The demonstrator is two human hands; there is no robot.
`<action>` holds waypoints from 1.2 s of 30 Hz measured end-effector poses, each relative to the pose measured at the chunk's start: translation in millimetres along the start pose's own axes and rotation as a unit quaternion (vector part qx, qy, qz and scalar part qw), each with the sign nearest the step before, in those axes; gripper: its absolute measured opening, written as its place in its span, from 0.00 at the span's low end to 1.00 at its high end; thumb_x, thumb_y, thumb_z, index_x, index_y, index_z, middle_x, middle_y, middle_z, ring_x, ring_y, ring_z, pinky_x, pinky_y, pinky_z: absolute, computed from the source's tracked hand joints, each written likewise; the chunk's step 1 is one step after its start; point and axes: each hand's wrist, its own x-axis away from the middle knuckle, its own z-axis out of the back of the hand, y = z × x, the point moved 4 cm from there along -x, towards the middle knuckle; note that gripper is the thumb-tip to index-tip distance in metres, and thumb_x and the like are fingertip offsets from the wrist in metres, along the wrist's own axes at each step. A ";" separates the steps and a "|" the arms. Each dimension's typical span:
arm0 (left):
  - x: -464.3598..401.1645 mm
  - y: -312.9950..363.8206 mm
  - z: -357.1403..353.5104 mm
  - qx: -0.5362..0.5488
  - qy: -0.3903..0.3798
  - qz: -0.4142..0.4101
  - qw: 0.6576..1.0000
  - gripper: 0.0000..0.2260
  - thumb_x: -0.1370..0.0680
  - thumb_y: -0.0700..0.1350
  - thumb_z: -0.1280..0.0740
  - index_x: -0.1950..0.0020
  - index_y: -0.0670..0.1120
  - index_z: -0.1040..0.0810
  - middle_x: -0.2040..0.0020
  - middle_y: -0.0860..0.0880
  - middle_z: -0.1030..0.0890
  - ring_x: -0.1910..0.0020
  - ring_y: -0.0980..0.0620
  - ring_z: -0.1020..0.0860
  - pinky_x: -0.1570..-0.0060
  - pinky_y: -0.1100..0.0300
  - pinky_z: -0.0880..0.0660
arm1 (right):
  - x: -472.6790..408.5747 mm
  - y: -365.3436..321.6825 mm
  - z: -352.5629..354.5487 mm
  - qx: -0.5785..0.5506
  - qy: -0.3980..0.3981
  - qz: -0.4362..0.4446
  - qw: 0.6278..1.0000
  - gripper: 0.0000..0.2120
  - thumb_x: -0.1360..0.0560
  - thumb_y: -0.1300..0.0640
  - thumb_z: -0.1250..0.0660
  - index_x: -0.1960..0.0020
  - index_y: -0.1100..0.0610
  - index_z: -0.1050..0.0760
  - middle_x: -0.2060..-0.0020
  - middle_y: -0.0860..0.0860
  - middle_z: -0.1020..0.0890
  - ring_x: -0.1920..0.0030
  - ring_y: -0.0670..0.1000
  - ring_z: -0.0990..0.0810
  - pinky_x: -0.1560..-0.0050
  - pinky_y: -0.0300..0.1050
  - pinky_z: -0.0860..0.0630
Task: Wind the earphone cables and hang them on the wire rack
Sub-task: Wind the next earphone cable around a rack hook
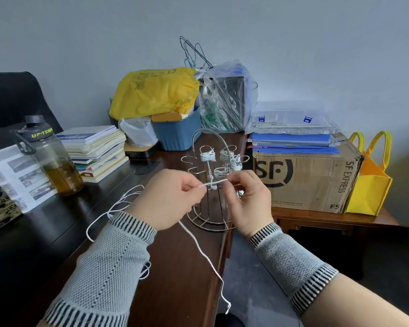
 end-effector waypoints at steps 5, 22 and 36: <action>-16.9 9.2 -9.7 0.115 0.095 0.014 0.989 0.08 0.22 0.49 0.32 0.61 0.51 0.17 0.69 0.57 0.18 0.75 0.63 0.26 0.66 0.62 0.25 | -1.7 1.1 -0.5 -0.078 0.009 -0.140 0.987 0.07 0.25 0.57 0.31 0.61 0.50 0.23 0.65 0.46 0.19 0.64 0.41 0.23 0.59 0.36 0.25; -46.9 6.8 -30.0 -0.139 0.099 0.051 0.984 0.17 0.20 0.45 0.42 0.63 0.43 0.18 0.61 0.48 0.15 0.59 0.48 0.19 0.57 0.54 0.21 | -42.4 2.1 6.2 -0.163 -0.094 -0.389 0.902 0.10 0.29 0.65 0.33 0.69 0.62 0.21 0.70 0.57 0.17 0.69 0.52 0.20 0.74 0.39 0.28; -44.0 2.7 -32.6 -0.063 0.114 0.082 0.988 0.16 0.22 0.42 0.41 0.62 0.43 0.16 0.63 0.47 0.15 0.68 0.48 0.22 0.66 0.58 0.24 | -53.4 -0.4 6.5 -0.145 -0.152 -0.450 0.868 0.08 0.27 0.63 0.31 0.64 0.65 0.22 0.68 0.57 0.18 0.73 0.50 0.22 0.75 0.36 0.28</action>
